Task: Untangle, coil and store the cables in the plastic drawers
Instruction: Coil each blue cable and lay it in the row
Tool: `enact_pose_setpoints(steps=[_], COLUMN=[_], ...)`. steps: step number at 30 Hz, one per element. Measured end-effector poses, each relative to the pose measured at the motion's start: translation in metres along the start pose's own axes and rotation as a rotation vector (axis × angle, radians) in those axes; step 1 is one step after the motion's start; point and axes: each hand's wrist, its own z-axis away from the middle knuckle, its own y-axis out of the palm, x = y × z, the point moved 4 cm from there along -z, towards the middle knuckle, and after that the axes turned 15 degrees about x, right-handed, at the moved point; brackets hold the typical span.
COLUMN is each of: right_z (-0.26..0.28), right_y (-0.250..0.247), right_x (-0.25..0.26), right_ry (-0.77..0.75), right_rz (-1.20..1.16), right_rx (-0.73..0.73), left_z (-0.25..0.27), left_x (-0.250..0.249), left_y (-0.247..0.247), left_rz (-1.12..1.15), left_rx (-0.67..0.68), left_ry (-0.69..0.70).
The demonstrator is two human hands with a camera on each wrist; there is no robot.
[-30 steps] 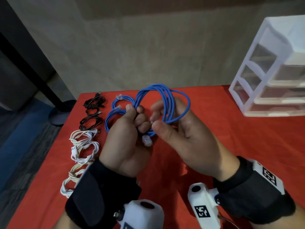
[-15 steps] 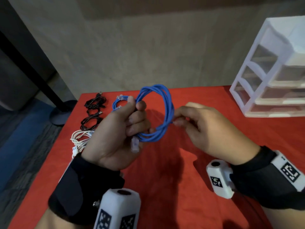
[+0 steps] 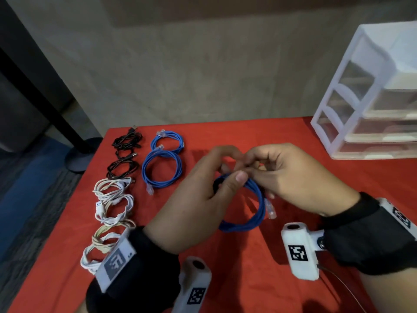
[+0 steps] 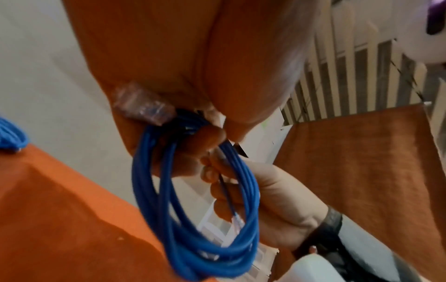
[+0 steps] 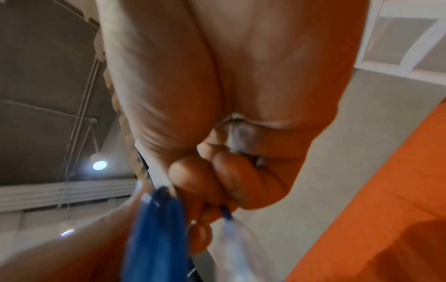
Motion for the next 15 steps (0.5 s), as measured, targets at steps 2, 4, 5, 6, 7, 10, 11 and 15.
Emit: enact_pose_setpoints(steps=[2,4,5,6,7,10,11,15], right_z=[0.0,0.0,0.001,0.001,0.001,0.0,0.0,0.003], right_y=[0.001,0.0,0.0,0.001,0.003,0.014,0.018,0.023], right_x=[0.003,0.005,0.005,0.007,0.008,0.014,0.016,0.022], right_ry=[-0.023,-0.038,-0.042,-0.043,-0.041,-0.045,-0.037,-0.046], right_rz=[-0.051,-0.094,-0.105,-0.106,-0.097,-0.114,-0.145,-0.28], right_rx=[0.008,-0.003,-0.026,-0.054,-0.081,-0.124,-0.123,-0.107], left_z=[-0.001,-0.001,0.0,0.0,-0.002,-0.003,-0.003,-0.003], left_x=[0.006,0.01,0.012,0.013,0.013,0.016,0.019,0.025], left_y=[0.002,0.003,0.003,0.003,0.004,0.003,0.001,-0.006], left_rz=[0.143,0.112,0.039,-0.037,-0.11,-0.185,-0.117,0.41], left_rx=[0.02,0.038,0.029,0.005,-0.035,-0.171,-0.211,-0.28], left_ry=[-0.037,-0.075,-0.074,-0.065,-0.052,-0.056,-0.08,-0.22])
